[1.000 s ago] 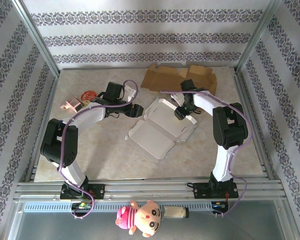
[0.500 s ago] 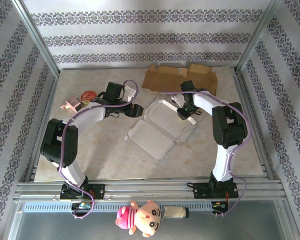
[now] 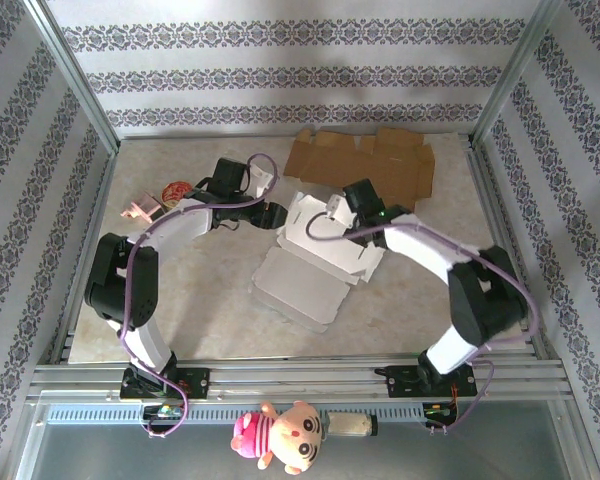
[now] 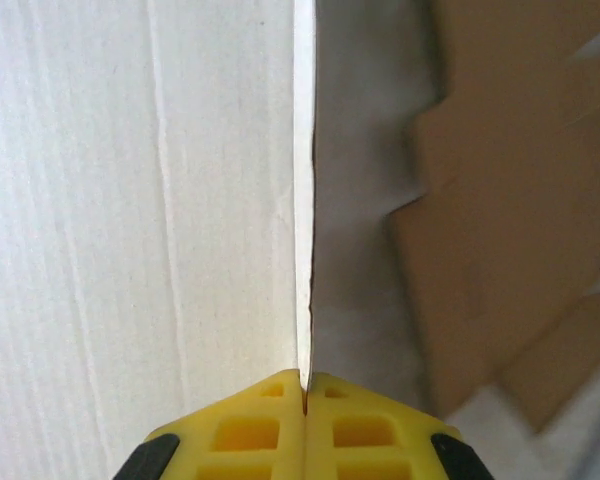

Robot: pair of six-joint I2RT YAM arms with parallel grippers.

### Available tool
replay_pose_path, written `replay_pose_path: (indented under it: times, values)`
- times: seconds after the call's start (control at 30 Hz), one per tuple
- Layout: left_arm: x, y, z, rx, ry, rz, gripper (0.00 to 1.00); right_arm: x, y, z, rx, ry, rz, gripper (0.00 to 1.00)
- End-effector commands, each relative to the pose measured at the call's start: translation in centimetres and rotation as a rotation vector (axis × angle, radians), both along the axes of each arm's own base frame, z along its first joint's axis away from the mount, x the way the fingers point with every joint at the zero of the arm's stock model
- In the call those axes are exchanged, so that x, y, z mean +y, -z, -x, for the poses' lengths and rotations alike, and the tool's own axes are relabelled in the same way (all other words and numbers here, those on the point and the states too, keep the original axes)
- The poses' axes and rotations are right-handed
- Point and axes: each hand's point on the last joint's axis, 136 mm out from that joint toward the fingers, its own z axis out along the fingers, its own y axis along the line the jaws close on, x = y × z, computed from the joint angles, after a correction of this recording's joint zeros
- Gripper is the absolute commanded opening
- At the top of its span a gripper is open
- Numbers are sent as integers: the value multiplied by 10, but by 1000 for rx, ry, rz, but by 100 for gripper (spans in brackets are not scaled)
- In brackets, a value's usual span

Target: Fold the paper box

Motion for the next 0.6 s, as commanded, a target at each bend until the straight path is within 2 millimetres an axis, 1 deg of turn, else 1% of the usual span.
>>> replay_pose_path:
  times: [0.0,0.07,0.13,0.23,0.3,0.37,0.43,0.5,0.57]
  values:
    - [24,-3,-14,-7,-39,-10,65,-5,-49,-22,-308,-54,176,5]
    - [35,-3,-19,-19,-66,-18,65,1,-62,-19,-403,-100,224,6]
    - [42,-2,-24,-33,-82,-21,64,7,-68,-15,-472,-146,263,6]
    - [37,4,-19,-47,-14,-3,64,18,-76,-12,-571,-181,321,5]
    - [31,8,-13,-56,38,15,63,26,-82,-12,-653,-199,359,5]
    - [25,10,-8,-68,84,39,61,34,-85,-12,-701,-224,401,5]
    - [20,12,-1,-82,141,51,60,40,-91,-13,-764,-227,414,5]
    - [19,18,4,-96,178,21,59,46,-95,-16,-809,-232,437,5]
    - [22,23,5,-112,189,-13,58,49,-97,-17,-841,-230,455,4]
